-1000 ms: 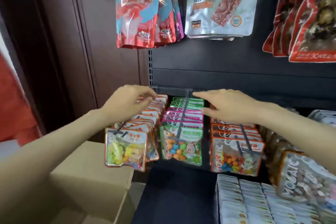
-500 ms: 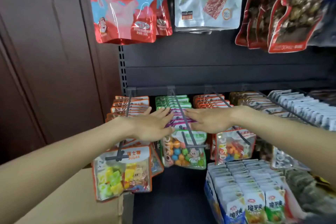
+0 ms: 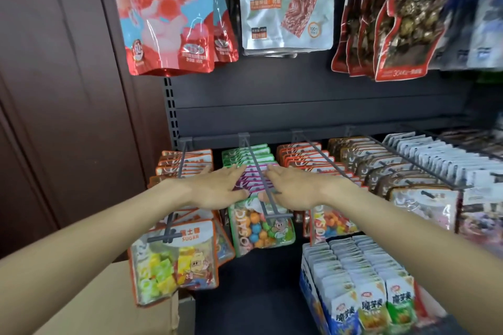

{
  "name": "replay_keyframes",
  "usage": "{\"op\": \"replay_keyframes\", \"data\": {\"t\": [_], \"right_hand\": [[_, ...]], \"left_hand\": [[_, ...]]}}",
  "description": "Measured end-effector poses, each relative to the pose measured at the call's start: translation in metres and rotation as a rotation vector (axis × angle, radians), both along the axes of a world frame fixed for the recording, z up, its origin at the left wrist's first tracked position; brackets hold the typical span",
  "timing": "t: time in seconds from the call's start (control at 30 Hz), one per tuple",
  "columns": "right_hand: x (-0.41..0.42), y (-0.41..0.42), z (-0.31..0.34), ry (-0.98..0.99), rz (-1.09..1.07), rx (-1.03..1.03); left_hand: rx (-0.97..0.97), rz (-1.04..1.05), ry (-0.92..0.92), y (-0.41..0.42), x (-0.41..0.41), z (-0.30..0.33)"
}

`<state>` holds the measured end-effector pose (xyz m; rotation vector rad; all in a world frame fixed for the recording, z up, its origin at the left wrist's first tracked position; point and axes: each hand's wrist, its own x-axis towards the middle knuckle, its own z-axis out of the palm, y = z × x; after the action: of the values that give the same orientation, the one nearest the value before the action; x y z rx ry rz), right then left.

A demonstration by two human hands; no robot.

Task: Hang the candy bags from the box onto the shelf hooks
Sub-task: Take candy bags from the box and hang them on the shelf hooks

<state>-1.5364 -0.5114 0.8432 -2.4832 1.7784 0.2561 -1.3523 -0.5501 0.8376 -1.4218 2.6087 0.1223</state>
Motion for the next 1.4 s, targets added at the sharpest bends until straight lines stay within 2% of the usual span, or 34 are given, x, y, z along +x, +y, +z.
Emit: {"op": "replay_keyframes", "data": {"t": [0.13,0.27,0.4,0.5,0.9,1.1,1.2,1.3,1.4], "right_hand": [[-0.008,0.004,-0.004,-0.042,0.027,-0.052],[-0.012,0.024,-0.010,-0.176,0.079,-0.246],[-0.004,0.030,-0.032,-0.092,0.096,-0.288],[0.002,0.026,-0.048,-0.113,0.053,-0.281],[-0.002,0.042,-0.055,-0.227,0.056,-0.337],[-0.017,0.051,-0.031,-0.246,0.017,-0.417],[-0.026,0.030,-0.003,-0.182,-0.073,-0.420],[-0.022,-0.012,0.014,-0.067,-0.121,-0.313],[-0.007,-0.053,0.013,-0.059,-0.093,-0.259]], "left_hand": [[-0.020,0.041,-0.047,0.012,-0.005,0.008],[-0.090,-0.020,-0.125,0.033,-0.008,0.017],[-0.068,-0.065,-0.234,0.051,-0.013,0.007],[-0.071,-0.061,-0.257,0.053,-0.012,0.001],[-0.092,-0.085,-0.236,0.055,-0.012,-0.001],[-0.173,-0.075,-0.075,0.047,-0.004,0.017],[-0.253,-0.014,-0.016,0.016,-0.004,0.025],[-0.242,0.038,-0.102,-0.012,-0.013,0.016],[-0.190,0.075,-0.135,-0.035,-0.020,0.005]]}}
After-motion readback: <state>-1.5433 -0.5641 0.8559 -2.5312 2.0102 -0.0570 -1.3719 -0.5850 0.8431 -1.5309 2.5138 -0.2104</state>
